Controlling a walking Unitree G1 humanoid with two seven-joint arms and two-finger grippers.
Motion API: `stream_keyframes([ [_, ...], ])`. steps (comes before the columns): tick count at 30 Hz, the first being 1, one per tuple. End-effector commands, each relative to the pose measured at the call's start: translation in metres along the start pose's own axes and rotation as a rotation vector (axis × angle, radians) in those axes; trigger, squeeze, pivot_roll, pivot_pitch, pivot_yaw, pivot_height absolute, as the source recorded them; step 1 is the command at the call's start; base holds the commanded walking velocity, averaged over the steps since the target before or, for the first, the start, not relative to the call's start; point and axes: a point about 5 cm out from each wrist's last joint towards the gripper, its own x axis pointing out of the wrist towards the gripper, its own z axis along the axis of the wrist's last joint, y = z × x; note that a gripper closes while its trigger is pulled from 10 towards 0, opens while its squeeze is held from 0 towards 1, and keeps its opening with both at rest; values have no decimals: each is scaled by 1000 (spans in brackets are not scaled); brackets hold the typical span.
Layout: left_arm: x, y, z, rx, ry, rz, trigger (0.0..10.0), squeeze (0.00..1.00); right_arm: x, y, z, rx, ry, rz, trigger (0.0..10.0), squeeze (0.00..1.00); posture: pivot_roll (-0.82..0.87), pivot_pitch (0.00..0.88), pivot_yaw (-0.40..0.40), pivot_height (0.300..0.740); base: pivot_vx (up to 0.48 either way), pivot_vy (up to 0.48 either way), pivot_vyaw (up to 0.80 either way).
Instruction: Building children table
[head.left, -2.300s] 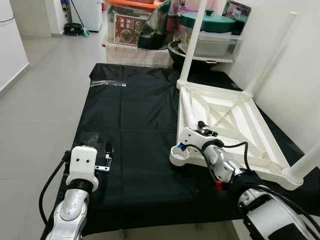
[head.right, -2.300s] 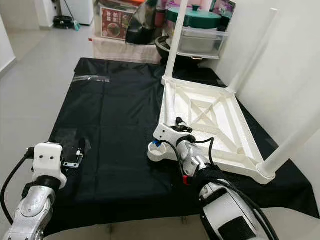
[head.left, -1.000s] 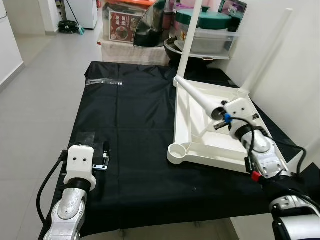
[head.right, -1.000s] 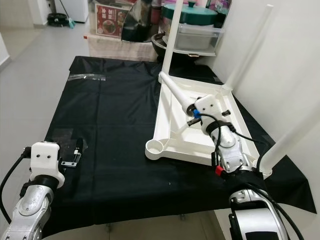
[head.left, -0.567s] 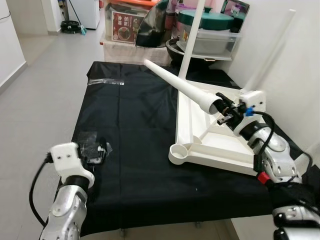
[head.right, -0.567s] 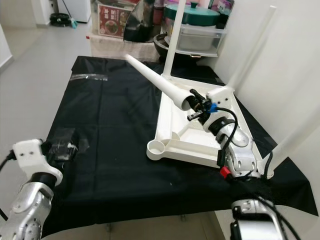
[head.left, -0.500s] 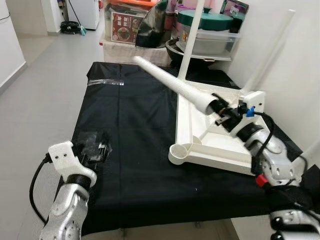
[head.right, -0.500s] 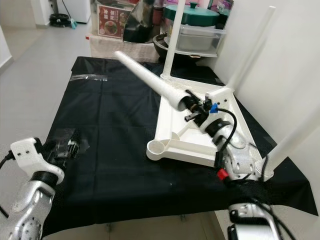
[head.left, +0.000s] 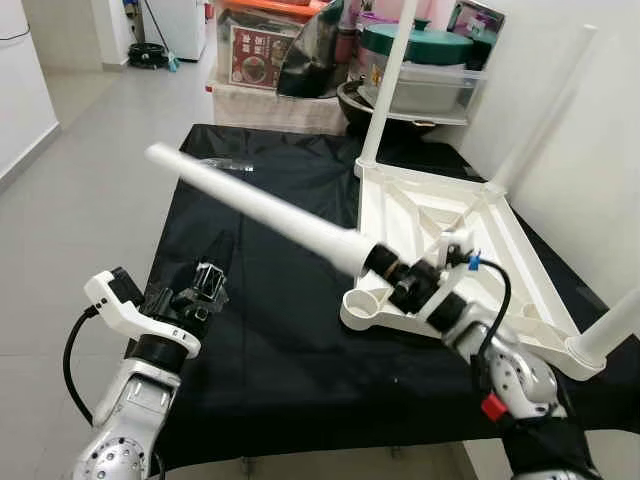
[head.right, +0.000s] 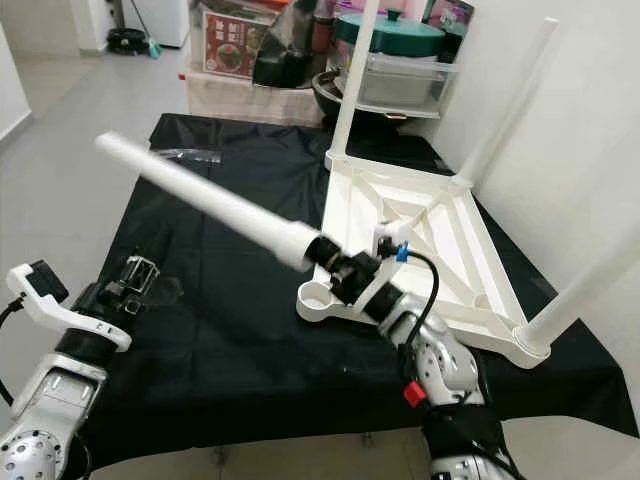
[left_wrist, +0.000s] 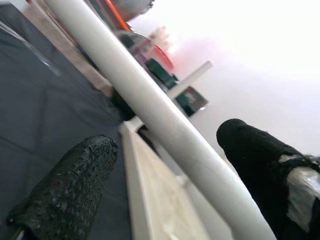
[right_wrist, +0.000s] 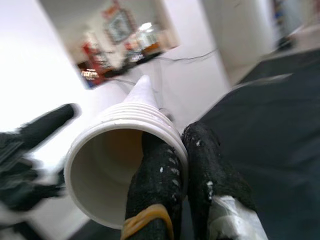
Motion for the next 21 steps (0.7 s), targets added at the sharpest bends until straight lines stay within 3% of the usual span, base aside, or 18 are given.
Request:
stream_keyframes([
  [1, 1, -1, -1, -54, -2, -18, 10000, 0, -6, 7, 8, 23, -22, 71, 0, 0, 65, 0, -137, 740, 0, 0, 0],
  [8, 2, 1, 2, -87, 10, -36, 10000, 0, -13, 15, -3, 108, 12, 126, 0, 0, 62, 0, -136, 740, 0, 0, 0],
  [13, 3, 0, 6, -95, 7, -44, 10000, 0, -15, 22, -9, 118, 57, 166, 0, 0, 63, 0, -138, 740, 0, 0, 0],
  [21, 8, 1, 21, -72, -37, -44, 10000, 0, -23, 18, -14, 156, 98, 158, 0, 0, 66, 0, -142, 740, 0, 0, 0],
])
